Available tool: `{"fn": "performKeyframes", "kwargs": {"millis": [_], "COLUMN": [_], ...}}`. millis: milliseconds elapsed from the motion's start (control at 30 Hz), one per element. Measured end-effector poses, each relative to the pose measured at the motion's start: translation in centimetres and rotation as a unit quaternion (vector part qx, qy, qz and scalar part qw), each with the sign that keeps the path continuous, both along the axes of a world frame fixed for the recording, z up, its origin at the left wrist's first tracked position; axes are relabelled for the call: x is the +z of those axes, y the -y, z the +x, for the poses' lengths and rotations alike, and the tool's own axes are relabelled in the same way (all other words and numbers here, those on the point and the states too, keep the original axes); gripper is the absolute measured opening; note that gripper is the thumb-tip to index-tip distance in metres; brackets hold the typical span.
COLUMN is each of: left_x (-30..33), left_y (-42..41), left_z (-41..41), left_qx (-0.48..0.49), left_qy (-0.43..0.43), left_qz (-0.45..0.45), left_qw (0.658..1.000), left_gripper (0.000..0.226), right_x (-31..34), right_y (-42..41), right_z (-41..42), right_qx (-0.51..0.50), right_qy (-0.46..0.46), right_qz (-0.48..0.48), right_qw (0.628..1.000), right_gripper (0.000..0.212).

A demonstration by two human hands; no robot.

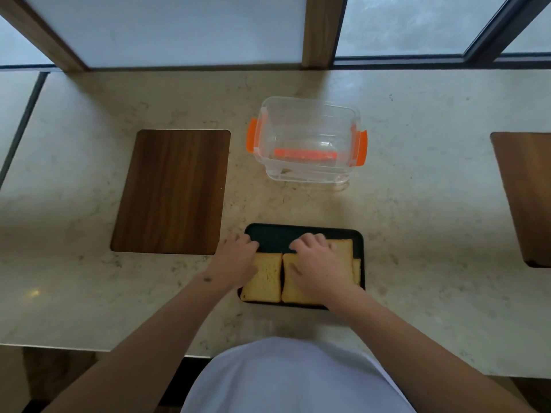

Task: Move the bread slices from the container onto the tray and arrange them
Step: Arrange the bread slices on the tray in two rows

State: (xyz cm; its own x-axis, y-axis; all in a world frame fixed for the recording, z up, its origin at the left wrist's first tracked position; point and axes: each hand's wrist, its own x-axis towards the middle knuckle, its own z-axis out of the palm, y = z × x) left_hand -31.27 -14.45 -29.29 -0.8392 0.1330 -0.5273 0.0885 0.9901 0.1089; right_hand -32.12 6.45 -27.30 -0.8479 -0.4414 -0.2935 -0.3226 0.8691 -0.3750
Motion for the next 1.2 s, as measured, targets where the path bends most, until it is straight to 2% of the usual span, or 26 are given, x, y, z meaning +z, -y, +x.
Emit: {"fn": "performKeyframes", "kwargs": {"millis": [167,400,533,700,900,967,1033,1200], "left_x": [-0.4,-0.1,0.9,1.2,1.0,0.9,0.9,1.2], "left_y": [-0.2,-0.3,0.0,0.9,1.4,1.4,1.5,1.8], "left_z": [-0.4,0.0,-0.2,0.2,1.1,1.4,1.5,1.3], "left_qx": [0.006,0.107,0.253,0.388,0.391,0.395,0.416,0.468], "left_qy": [-0.004,-0.003,0.021,0.075,0.078,0.09,0.089,0.065], "left_qz": [-0.008,0.099,0.234,0.298,0.311,0.312,0.316,0.34], "left_qw": [1.0,0.989,0.938,0.869,0.863,0.859,0.848,0.813], "left_gripper": [0.048,0.019,0.02,0.035,0.021,0.024,0.028,0.016], "right_x": [-1.8,-2.3,-2.4,-2.2,-2.3,-2.5,-2.8,-3.3], "right_y": [3.3,4.7,4.1,3.5,3.4,3.6,3.8,4.5], "right_z": [0.0,-0.8,-1.0,-1.6,-3.4,-4.0,-4.3,-4.4], "right_qx": [0.073,0.085,0.068,-0.008,-0.1,-0.133,-0.162,-0.179], "right_qy": [0.067,0.092,0.1,0.163,0.233,0.249,0.256,0.248], "right_qz": [0.047,0.028,0.03,-0.042,-0.123,-0.144,-0.159,-0.158], "right_qw": [0.994,0.992,0.992,0.986,0.959,0.948,0.94,0.939], "right_gripper": [0.068,0.055,0.047,0.035,0.03,0.028,0.027,0.037]}}
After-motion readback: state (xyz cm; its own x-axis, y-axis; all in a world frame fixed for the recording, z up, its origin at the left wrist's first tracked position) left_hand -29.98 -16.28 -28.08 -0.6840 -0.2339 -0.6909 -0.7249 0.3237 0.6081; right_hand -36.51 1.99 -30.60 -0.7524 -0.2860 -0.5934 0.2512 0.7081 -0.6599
